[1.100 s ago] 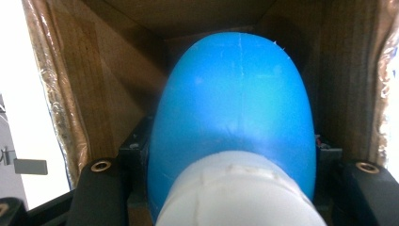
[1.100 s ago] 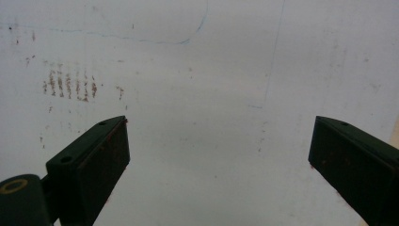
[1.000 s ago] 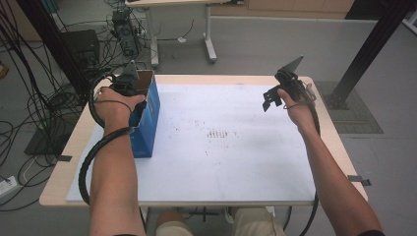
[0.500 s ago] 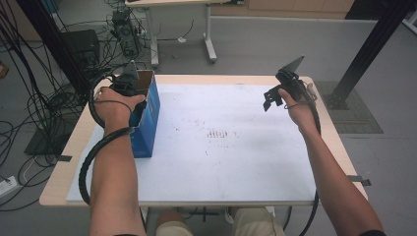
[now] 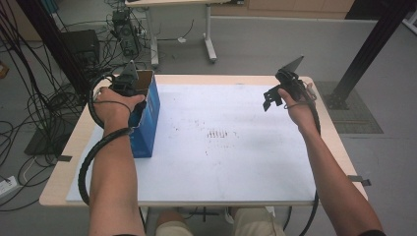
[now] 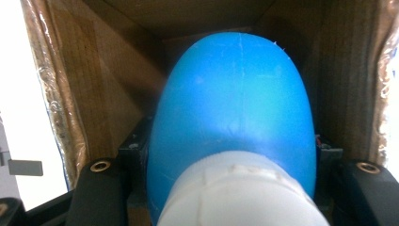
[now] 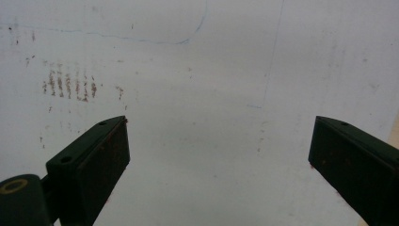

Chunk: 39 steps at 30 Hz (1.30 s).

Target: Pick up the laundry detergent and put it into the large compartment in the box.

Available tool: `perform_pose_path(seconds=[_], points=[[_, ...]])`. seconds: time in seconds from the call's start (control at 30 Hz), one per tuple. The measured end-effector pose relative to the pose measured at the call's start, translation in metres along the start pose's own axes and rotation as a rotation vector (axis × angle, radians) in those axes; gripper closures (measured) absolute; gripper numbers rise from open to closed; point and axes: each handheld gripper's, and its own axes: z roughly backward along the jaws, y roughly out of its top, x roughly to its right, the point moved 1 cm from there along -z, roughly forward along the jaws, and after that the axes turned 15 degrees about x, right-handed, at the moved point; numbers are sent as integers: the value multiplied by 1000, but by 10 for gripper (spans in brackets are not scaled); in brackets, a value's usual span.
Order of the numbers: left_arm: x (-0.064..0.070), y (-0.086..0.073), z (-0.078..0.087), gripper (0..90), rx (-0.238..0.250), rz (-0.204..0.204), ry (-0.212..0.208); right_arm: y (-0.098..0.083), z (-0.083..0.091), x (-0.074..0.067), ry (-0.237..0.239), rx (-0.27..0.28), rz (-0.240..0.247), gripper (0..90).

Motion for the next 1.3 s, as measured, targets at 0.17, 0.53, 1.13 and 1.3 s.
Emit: perform_pose_path(seconds=[0.17,0.53,1.13,1.3], points=[[0,0,0,362,0,0,2,0,0,-1,-1,1,1,57],[2,4,6,331,-16,-16,14,0,-1,0,-1,0,1,57],[7,11,26,290,-32,-63,22,1,-2,-6,2,0,11,57],[9,12,35,280,-28,-76,19,1,-2,-6,2,2,14,57]])
